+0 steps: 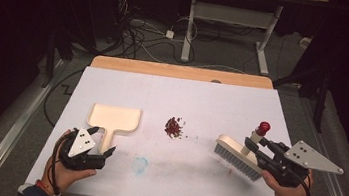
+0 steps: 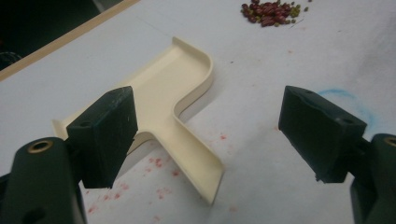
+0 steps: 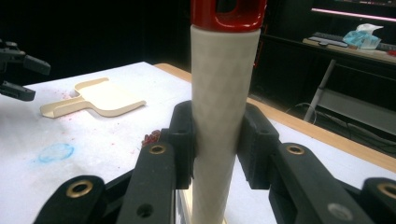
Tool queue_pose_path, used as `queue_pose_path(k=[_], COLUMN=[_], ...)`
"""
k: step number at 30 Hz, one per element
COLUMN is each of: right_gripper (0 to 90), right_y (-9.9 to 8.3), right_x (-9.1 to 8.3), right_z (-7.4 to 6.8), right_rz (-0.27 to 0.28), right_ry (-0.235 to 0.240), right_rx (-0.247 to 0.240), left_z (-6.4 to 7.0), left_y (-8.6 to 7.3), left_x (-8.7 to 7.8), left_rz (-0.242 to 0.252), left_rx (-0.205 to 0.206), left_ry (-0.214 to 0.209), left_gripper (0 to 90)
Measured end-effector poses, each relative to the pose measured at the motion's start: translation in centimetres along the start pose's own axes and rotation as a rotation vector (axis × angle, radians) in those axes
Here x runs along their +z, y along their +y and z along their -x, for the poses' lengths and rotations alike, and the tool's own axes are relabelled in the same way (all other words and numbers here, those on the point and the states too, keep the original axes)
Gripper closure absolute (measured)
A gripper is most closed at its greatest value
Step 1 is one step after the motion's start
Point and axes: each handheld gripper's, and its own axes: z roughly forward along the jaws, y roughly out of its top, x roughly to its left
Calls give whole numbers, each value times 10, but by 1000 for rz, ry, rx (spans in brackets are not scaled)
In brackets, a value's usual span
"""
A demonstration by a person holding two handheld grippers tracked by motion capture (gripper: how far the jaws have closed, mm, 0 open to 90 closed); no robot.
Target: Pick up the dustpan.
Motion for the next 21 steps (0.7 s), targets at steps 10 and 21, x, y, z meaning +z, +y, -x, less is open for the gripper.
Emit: queue_pose_path(k=[10, 21], right_gripper=[696, 695], right_y=[-2, -1], right_x=[0, 3], right_z=[2, -2], right_rz=[-2, -9], right_ry=[-3, -6], right_rx=[4, -11], left_z=[2, 2], left_y=[-2, 8], left_x=[3, 26], left_rz=[-45, -190], left_rx=[-11, -114], left_ry=[-3, 23], left_gripper=[205, 205])
